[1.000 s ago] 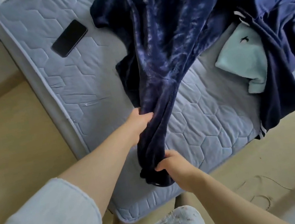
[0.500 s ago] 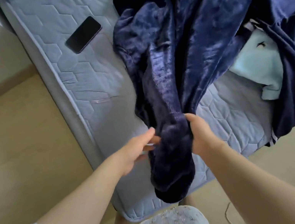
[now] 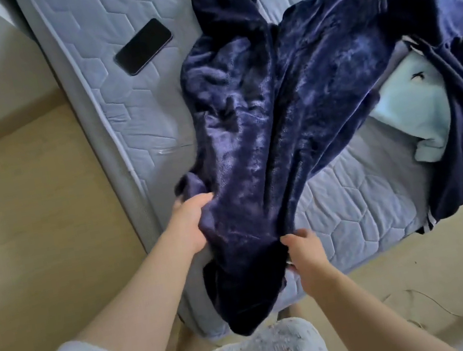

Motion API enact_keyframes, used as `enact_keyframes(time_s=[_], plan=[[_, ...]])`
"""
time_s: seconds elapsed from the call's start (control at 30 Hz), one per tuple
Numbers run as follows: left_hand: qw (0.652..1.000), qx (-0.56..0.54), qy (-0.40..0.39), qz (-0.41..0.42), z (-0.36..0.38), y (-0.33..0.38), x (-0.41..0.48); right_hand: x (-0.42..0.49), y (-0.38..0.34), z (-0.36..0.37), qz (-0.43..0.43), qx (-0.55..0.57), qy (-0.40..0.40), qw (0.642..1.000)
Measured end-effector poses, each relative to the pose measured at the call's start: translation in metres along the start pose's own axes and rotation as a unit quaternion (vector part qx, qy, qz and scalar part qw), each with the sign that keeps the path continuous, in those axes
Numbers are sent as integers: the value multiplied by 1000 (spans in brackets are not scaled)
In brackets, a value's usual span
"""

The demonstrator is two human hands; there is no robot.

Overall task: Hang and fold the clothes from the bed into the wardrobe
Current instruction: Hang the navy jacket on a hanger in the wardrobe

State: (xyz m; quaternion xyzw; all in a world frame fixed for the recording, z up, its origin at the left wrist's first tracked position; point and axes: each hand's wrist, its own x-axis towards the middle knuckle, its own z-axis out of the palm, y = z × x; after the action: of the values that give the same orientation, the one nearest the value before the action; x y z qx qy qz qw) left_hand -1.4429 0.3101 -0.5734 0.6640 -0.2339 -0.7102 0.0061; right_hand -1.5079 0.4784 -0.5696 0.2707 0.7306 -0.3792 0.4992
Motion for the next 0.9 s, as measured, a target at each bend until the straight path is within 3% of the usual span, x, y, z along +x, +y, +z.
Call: enact_keyframes(time_s=[0.1, 0.17, 0.27, 0.37, 0.5, 0.77, 0.9], plan=[[983, 52, 12, 177, -21, 22, -21, -10, -16, 2, -90, -43, -10, 995], [968, 102, -34, 225, -28, 34, -44, -29, -33, 10, -138, -19, -73, 988], [960, 103, -105, 238, -17, 47, -84, -65, -59, 25, -169, 25, -172, 970], [957, 21, -201, 207, 2, 48, -133, -107, -76, 30, -239, 47, -244, 939], [931, -50, -295, 209, 2, 57, -196, -167, -98, 17, -289, 93, -266, 915], [844, -124, -406, 329, -27, 103, -312, -284, -133, 11, -399, 99, -307, 858], [836, -80, -392, 375, -31, 129, -342, -314, -149, 12, -400, 108, -307, 857]])
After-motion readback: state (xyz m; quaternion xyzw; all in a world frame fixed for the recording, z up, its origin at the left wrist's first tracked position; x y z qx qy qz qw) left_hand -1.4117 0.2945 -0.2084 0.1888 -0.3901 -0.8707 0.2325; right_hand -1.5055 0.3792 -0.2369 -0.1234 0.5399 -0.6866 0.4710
